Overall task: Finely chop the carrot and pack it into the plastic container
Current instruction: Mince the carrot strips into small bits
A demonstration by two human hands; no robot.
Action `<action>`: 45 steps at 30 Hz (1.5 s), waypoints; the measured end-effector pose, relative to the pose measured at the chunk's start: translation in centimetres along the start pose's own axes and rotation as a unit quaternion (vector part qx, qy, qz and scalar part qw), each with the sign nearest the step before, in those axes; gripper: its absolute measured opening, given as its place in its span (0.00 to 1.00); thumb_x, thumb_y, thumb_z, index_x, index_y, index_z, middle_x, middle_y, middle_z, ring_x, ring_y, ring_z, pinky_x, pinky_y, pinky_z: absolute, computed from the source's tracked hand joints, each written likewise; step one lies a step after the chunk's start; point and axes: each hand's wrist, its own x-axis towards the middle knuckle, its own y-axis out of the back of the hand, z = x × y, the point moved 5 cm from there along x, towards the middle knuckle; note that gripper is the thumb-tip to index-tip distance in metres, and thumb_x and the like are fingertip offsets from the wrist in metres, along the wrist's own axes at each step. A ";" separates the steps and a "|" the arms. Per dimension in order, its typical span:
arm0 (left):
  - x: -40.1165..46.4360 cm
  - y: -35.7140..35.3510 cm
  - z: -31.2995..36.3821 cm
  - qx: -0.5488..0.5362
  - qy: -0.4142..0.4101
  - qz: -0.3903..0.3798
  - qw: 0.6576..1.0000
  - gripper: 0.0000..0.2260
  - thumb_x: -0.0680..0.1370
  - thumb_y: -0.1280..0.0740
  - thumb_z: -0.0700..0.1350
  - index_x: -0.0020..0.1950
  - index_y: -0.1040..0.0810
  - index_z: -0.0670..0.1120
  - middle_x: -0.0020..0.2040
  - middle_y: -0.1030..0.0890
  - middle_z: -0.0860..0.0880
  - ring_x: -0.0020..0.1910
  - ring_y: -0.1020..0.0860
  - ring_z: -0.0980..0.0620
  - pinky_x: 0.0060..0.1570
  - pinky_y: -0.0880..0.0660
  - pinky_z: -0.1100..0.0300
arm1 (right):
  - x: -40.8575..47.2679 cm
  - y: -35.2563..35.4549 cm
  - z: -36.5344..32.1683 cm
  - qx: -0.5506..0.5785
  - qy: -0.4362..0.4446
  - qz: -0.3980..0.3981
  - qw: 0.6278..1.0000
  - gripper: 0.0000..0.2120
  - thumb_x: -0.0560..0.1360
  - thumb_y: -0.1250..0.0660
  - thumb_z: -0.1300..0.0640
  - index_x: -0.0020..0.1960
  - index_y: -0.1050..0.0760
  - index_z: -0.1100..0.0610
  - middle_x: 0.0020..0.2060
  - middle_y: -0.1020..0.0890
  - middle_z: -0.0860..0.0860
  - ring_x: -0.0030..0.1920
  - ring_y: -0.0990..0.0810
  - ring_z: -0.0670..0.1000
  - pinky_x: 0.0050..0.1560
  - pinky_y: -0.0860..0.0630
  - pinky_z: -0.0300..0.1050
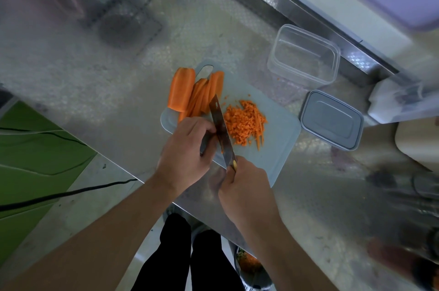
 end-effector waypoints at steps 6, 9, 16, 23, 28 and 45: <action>0.0 -0.1 0.2 0.004 0.002 -0.010 1.000 0.08 0.76 0.26 0.40 0.53 0.20 0.44 0.54 0.20 0.50 0.56 0.23 0.49 0.51 0.25 0.59 | 0.1 0.1 0.3 0.007 0.002 0.001 1.000 0.12 0.81 0.43 0.55 0.39 0.33 0.51 0.34 0.24 0.49 0.35 0.24 0.50 0.31 0.35 0.42; 0.2 -0.2 0.5 0.015 -0.006 0.001 1.000 0.05 0.77 0.26 0.39 0.52 0.19 0.43 0.52 0.20 0.49 0.55 0.23 0.49 0.51 0.25 0.58 | 0.0 1.1 1.1 0.030 -0.004 0.020 0.999 0.12 0.82 0.42 0.53 0.40 0.31 0.52 0.33 0.24 0.49 0.34 0.24 0.49 0.30 0.32 0.46; 1.1 -1.1 1.6 0.029 0.009 0.005 1.000 0.04 0.78 0.27 0.39 0.51 0.19 0.44 0.50 0.19 0.50 0.52 0.22 0.49 0.49 0.25 0.60 | 0.0 2.6 2.3 0.048 -0.017 0.030 0.998 0.12 0.81 0.39 0.53 0.39 0.29 0.54 0.31 0.23 0.49 0.33 0.23 0.50 0.34 0.26 0.49; 3.2 -2.2 2.5 -0.035 0.020 -0.004 0.999 0.03 0.79 0.26 0.38 0.50 0.18 0.44 0.46 0.19 0.52 0.43 0.21 0.53 0.43 0.23 0.56 | 1.2 4.1 2.9 0.077 -0.023 0.048 0.996 0.16 0.81 0.39 0.55 0.35 0.35 0.53 0.27 0.28 0.49 0.28 0.28 0.45 0.25 0.35 0.36; 3.4 -1.0 3.4 -0.035 0.008 0.015 0.999 0.01 0.81 0.28 0.40 0.51 0.17 0.44 0.50 0.21 0.51 0.45 0.21 0.54 0.48 0.23 0.61 | 1.7 6.2 3.5 0.082 -0.027 0.077 0.993 0.18 0.81 0.38 0.55 0.33 0.38 0.53 0.25 0.31 0.48 0.27 0.30 0.44 0.26 0.35 0.36; 5.9 -5.9 9.3 0.232 0.140 -0.199 0.942 0.24 0.84 0.40 0.60 0.34 0.36 0.48 0.30 0.30 0.52 0.31 0.29 0.47 0.34 0.36 0.56 | 2.9 9.4 6.6 0.099 -0.037 0.102 0.989 0.17 0.80 0.39 0.58 0.32 0.35 0.52 0.24 0.29 0.45 0.27 0.30 0.43 0.27 0.33 0.33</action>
